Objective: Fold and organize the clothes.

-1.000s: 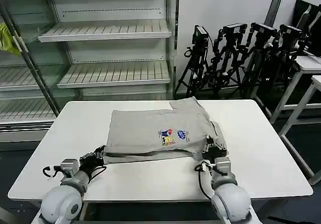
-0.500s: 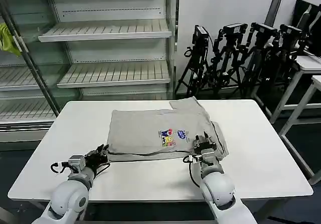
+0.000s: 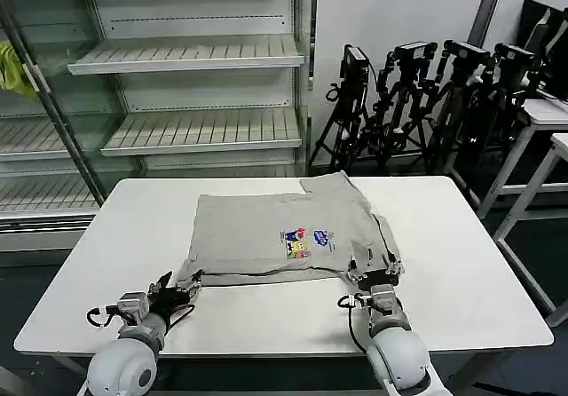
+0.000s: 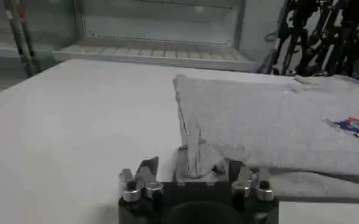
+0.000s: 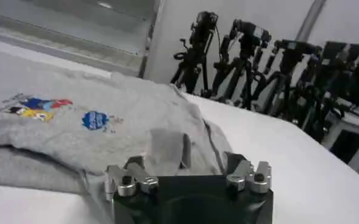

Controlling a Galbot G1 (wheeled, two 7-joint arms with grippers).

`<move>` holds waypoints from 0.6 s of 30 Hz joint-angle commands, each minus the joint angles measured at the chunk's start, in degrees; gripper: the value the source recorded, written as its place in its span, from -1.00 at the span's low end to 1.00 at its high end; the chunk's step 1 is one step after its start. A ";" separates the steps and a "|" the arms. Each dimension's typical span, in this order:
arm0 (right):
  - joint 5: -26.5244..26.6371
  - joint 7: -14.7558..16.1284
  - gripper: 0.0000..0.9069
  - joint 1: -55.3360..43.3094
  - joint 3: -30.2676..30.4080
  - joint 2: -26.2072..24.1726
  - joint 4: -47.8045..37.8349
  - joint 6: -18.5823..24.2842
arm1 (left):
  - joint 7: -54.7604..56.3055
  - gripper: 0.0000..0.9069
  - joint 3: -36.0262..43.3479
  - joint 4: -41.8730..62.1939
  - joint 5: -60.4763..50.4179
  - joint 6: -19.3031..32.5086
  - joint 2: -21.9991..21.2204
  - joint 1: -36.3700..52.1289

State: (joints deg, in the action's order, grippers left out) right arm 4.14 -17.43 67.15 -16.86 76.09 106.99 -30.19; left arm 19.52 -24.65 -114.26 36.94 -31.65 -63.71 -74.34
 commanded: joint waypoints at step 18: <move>11.70 -0.17 -1.00 3.17 -0.16 -0.83 0.70 -2.99 | -2.67 -0.87 0.62 0.44 1.47 -0.91 -0.22 -1.66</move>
State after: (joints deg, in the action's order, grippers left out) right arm 12.96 -17.42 69.17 -16.99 75.12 106.66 -31.79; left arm 17.18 -24.25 -113.73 37.89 -32.13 -63.67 -75.59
